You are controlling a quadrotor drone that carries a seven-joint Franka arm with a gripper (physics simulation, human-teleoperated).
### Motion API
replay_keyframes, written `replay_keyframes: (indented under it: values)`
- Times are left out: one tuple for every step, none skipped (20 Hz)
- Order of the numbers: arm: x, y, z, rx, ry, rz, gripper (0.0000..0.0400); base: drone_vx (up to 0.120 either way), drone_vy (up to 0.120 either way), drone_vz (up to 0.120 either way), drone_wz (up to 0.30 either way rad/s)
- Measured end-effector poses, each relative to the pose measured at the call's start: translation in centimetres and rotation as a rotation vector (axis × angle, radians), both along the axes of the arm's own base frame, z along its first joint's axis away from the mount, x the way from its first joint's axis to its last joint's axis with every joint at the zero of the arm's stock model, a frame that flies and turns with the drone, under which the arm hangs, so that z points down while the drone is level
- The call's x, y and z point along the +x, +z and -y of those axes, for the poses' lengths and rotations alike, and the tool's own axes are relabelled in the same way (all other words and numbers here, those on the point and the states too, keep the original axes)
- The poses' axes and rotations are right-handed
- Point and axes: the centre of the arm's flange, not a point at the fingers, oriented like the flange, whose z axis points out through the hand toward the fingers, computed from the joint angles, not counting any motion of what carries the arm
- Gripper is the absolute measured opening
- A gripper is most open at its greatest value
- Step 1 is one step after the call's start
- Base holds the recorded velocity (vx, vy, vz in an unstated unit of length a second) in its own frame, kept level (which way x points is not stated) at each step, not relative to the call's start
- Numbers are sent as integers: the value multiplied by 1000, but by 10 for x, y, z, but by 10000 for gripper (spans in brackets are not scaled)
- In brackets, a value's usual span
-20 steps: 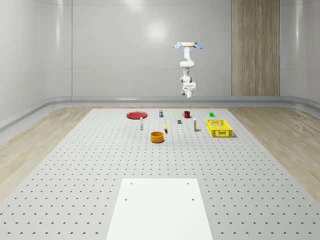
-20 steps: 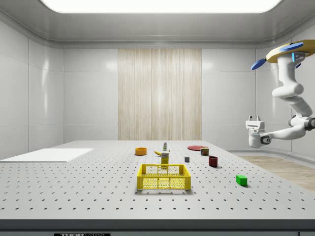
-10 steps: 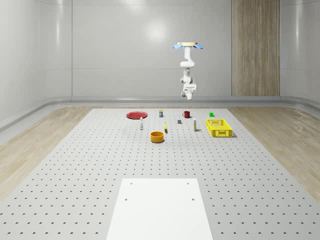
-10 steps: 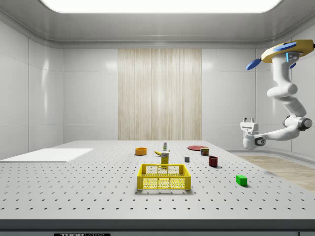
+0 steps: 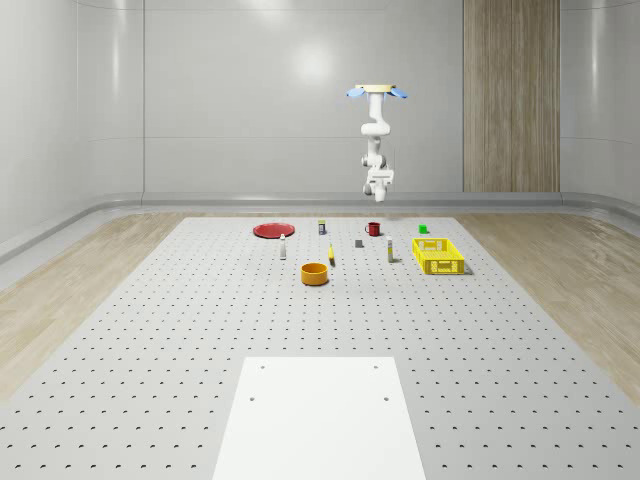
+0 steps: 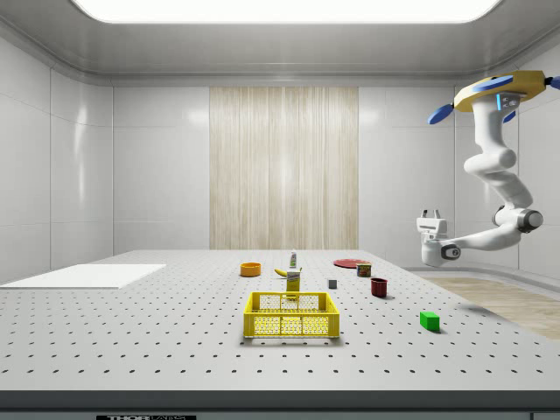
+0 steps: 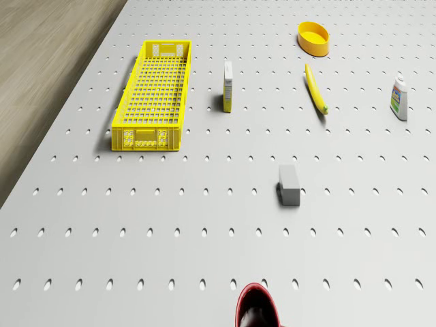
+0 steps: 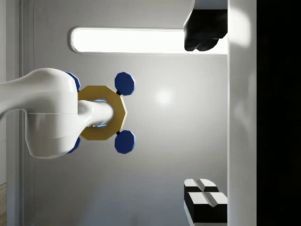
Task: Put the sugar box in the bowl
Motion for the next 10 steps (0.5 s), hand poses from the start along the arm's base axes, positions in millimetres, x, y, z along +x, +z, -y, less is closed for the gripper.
replay_keyframes:
  values:
    - [0,0,0,0,0,1,400,120,0,0,0]
    - [0,0,0,0,0,2,400,120,0,0,0]
    - [0,0,0,-1,0,2,400,120,0,0,0]
    - [0,0,0,-1,0,3,400,120,0,0,0]
    - [0,0,0,-2,0,4,400,120,0,0,0]
    - [0,0,0,-2,0,5,400,120,0,0,0]
    - [-1,0,0,-3,0,5,400,120,0,0,0]
    - [-1,0,0,-3,0,6,400,120,0,0,0]
    - [-1,0,0,-4,0,7,400,120,0,0,0]
    - [-1,0,-1,-5,0,8,400,120,0,0,0]
